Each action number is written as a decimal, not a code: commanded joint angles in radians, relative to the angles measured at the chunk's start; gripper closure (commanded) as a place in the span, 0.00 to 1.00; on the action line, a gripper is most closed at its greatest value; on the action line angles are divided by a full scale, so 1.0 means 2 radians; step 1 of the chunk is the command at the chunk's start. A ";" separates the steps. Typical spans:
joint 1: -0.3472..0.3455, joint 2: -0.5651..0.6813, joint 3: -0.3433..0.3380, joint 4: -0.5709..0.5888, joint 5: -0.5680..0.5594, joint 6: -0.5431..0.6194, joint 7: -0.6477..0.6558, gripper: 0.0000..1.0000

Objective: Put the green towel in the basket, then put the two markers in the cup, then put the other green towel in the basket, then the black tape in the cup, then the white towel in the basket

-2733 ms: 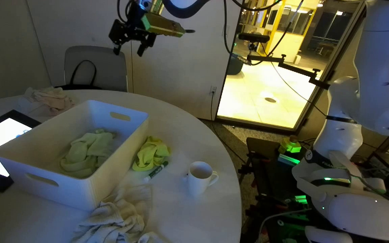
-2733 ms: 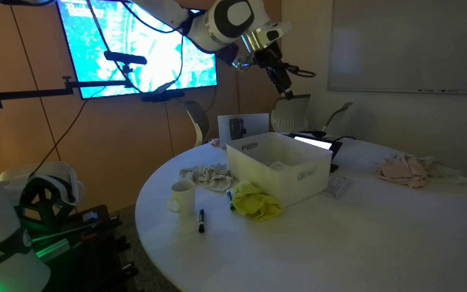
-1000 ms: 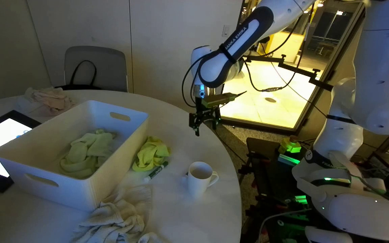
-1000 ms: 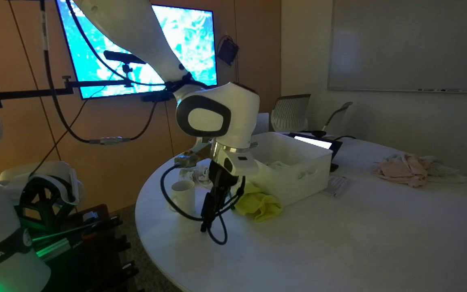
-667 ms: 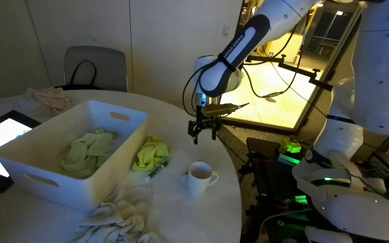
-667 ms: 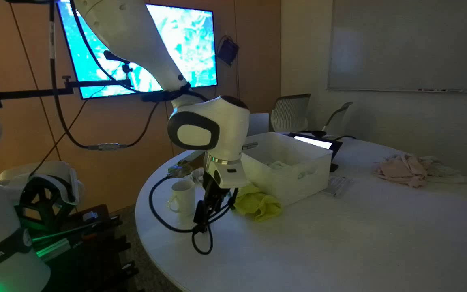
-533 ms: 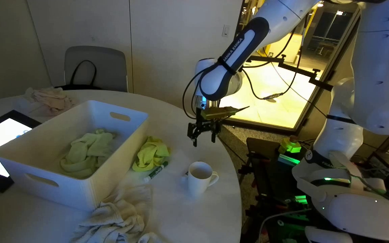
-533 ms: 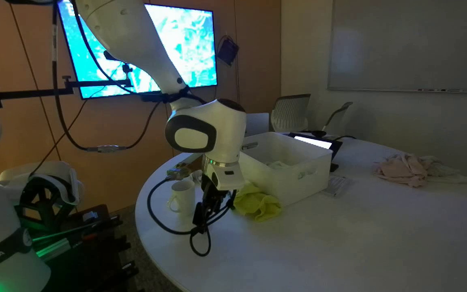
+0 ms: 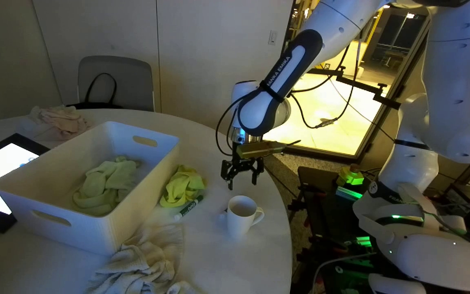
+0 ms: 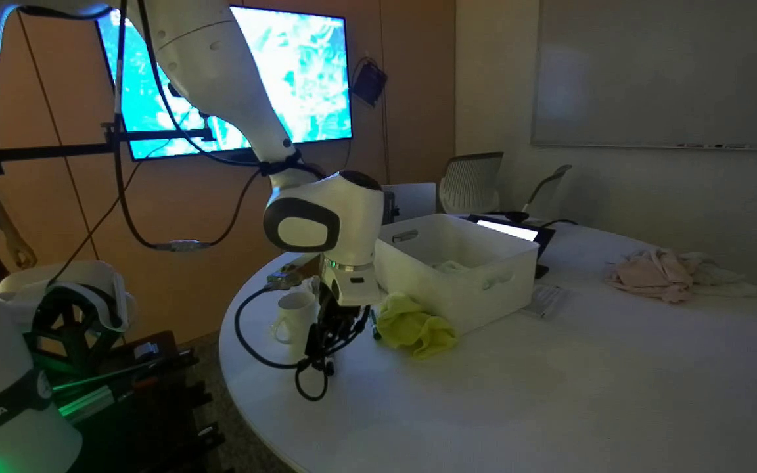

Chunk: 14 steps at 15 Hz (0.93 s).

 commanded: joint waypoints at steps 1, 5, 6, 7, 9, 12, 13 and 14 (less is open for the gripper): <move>0.018 0.007 0.015 -0.006 0.034 0.034 0.031 0.00; 0.027 0.013 0.025 -0.007 0.053 0.045 0.054 0.00; 0.030 0.013 0.025 -0.008 0.053 0.044 0.061 0.00; 0.030 0.015 0.026 -0.009 0.055 0.046 0.066 0.00; 0.032 0.014 0.025 -0.012 0.054 0.044 0.079 0.00; 0.035 0.013 0.027 -0.017 0.052 0.041 0.096 0.00; 0.036 0.013 0.029 -0.019 0.053 0.042 0.100 0.00; 0.038 0.014 0.032 -0.020 0.054 0.042 0.104 0.00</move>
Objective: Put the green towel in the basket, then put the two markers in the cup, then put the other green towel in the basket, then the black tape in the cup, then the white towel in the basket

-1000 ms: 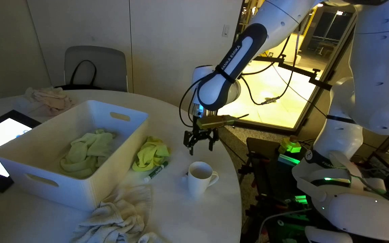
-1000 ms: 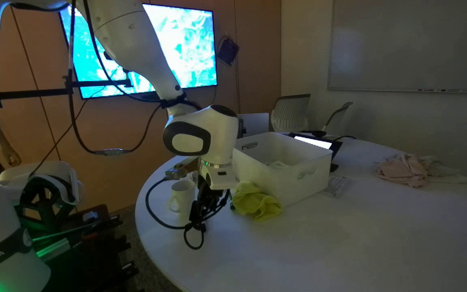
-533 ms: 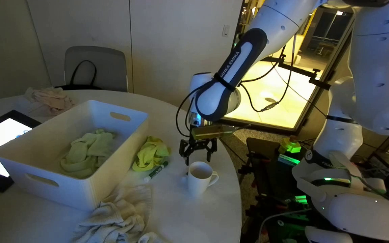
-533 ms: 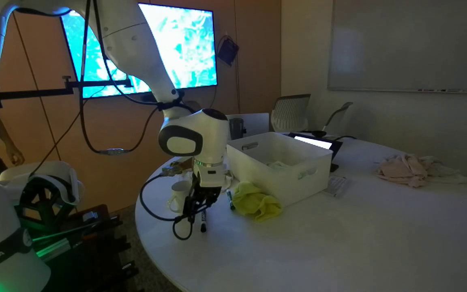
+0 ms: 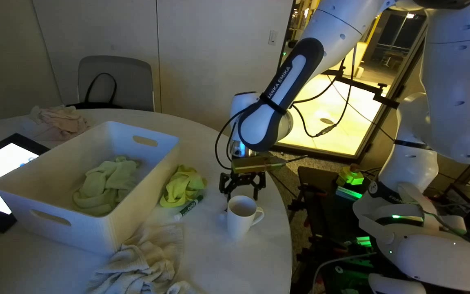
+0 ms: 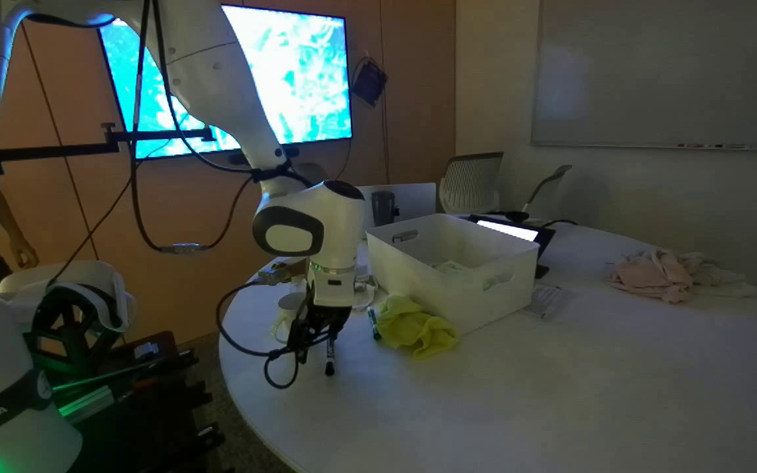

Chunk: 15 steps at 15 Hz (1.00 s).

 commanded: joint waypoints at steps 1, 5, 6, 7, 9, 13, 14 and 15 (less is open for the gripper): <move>0.011 -0.001 0.010 -0.009 0.013 0.012 0.021 0.00; 0.018 0.008 0.021 -0.005 0.013 0.025 0.031 0.00; 0.020 0.010 0.022 -0.004 0.011 0.032 0.032 0.00; 0.020 0.011 0.023 -0.005 0.012 0.040 0.030 0.00; 0.018 0.016 0.024 -0.004 0.013 0.060 0.028 0.00; 0.014 0.033 0.022 0.001 0.010 0.109 0.022 0.00; 0.016 0.039 0.019 0.003 0.006 0.121 0.024 0.00; 0.014 0.046 0.020 0.006 0.006 0.132 0.021 0.00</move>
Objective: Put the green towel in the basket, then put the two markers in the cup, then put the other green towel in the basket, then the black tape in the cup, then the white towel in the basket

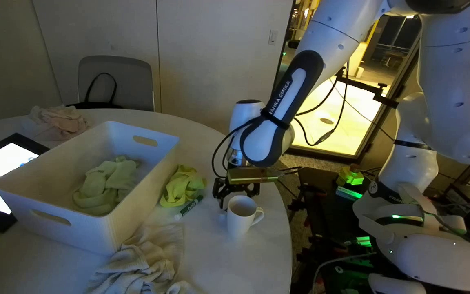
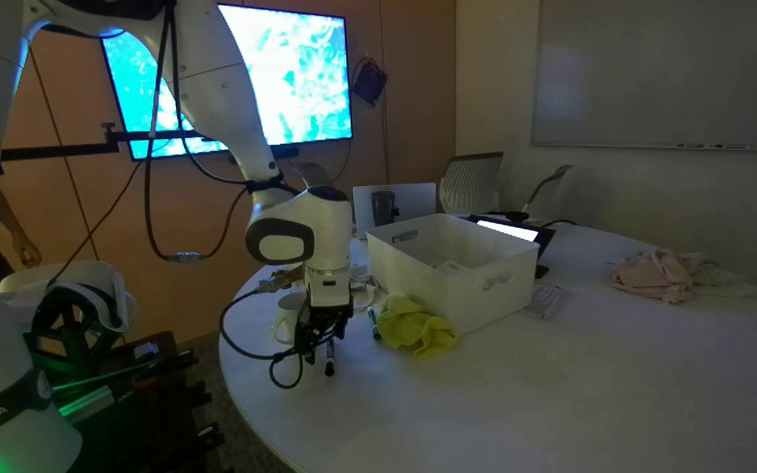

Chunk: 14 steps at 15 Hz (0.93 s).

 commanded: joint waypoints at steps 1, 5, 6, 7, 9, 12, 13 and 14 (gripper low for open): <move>-0.001 0.026 -0.003 0.013 0.004 0.041 -0.004 0.00; 0.000 0.049 -0.008 0.022 0.002 0.061 0.001 0.00; 0.002 0.051 -0.009 0.023 0.002 0.064 0.002 0.00; 0.008 0.052 -0.015 0.023 -0.002 0.069 0.007 0.00; 0.015 0.052 -0.022 0.023 -0.005 0.076 0.013 0.00; 0.028 0.048 -0.037 0.020 -0.011 0.088 0.020 0.11; 0.034 0.048 -0.043 0.019 -0.014 0.094 0.023 0.27; 0.038 0.048 -0.048 0.019 -0.016 0.096 0.025 0.33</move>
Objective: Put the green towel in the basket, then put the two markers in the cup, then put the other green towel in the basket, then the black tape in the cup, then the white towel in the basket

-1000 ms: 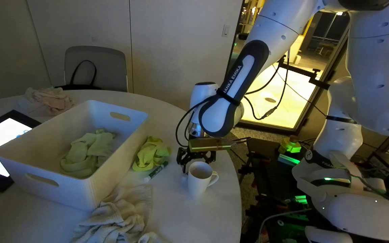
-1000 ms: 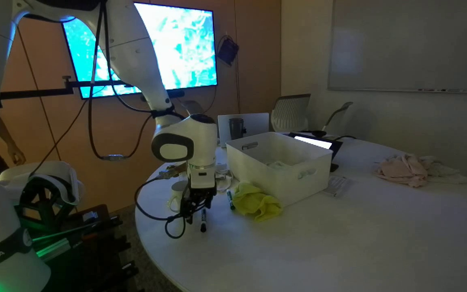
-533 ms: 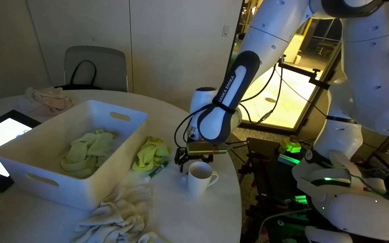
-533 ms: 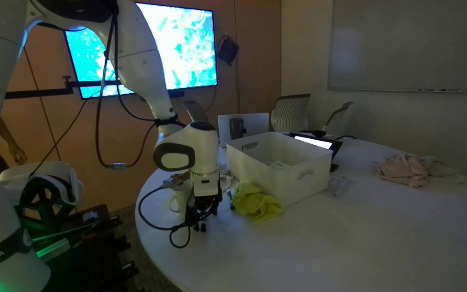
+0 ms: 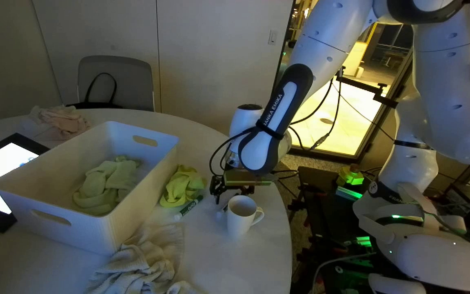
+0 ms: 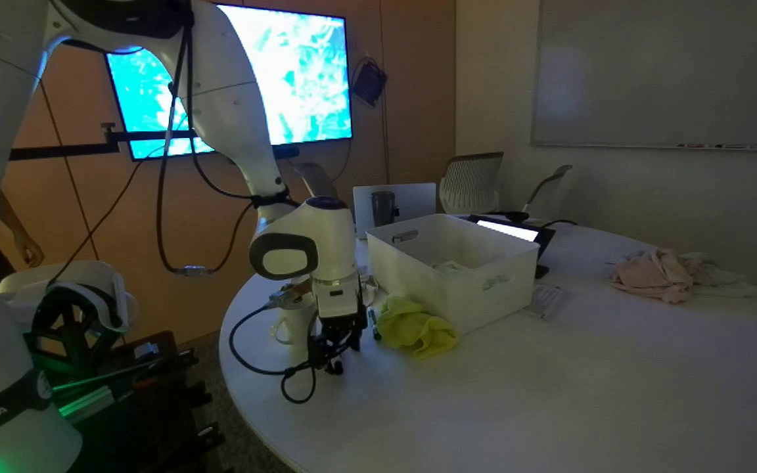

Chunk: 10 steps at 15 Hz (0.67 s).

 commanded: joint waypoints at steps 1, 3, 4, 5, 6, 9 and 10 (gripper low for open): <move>0.029 0.014 -0.029 0.008 -0.016 0.029 0.022 0.41; 0.040 0.016 -0.040 0.010 -0.021 0.030 0.028 0.57; 0.043 0.016 -0.043 0.011 -0.022 0.033 0.030 0.66; 0.045 0.016 -0.046 0.010 -0.023 0.035 0.031 0.72; 0.047 0.016 -0.048 0.011 -0.023 0.036 0.032 0.79; 0.057 0.014 -0.058 0.009 -0.028 0.036 0.035 0.93; 0.062 0.013 -0.064 0.008 -0.032 0.035 0.037 0.89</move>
